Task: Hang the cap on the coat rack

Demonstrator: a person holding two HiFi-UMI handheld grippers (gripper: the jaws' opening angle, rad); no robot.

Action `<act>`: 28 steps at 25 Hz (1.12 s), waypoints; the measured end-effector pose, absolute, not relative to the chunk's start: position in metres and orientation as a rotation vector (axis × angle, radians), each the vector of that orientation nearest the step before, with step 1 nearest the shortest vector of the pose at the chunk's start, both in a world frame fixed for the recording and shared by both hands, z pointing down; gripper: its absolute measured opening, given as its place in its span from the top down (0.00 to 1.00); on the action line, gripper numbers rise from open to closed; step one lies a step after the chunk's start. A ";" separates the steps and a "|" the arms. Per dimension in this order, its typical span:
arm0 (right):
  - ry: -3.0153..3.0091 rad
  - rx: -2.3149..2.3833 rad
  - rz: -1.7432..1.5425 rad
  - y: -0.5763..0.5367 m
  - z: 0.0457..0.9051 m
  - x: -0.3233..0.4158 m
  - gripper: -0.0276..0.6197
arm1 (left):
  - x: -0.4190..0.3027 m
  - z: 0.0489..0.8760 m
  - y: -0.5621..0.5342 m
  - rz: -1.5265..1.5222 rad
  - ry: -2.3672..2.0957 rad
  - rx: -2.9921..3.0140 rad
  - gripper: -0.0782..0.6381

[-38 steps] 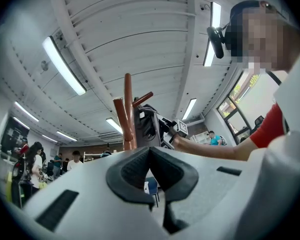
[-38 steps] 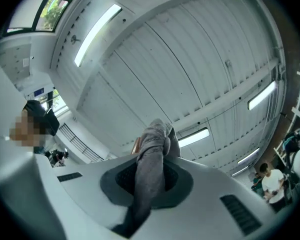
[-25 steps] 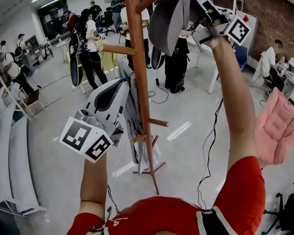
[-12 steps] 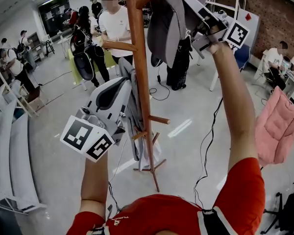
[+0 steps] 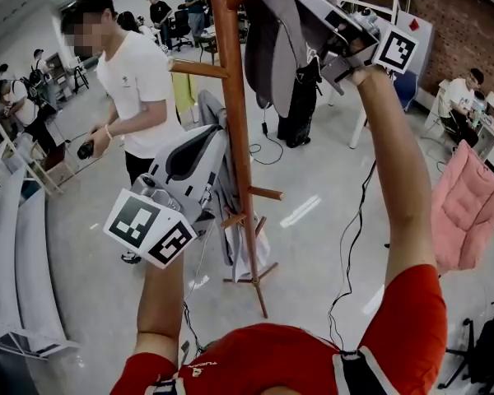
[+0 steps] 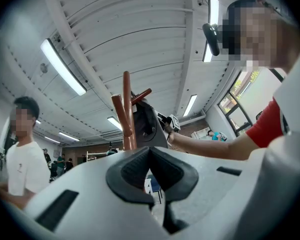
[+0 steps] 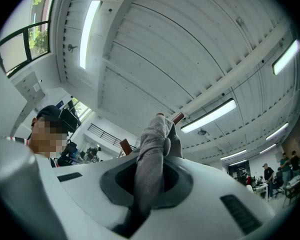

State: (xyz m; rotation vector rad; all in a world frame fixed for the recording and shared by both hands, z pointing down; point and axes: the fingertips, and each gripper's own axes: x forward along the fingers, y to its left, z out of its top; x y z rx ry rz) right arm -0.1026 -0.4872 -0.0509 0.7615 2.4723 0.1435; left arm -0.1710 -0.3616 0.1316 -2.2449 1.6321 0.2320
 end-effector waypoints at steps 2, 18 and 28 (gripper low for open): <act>2.479 0.744 0.141 -0.485 -0.051 -0.106 0.91 | -0.173 0.130 -0.358 0.234 1.632 -2.247 0.88; 2.603 0.271 0.248 -0.494 0.004 -0.099 0.61 | -0.164 0.139 -0.346 0.269 1.594 -2.293 0.88; 2.667 -0.063 0.355 -0.469 0.081 -0.064 0.63 | -0.165 0.157 -0.349 0.297 1.576 -2.333 0.88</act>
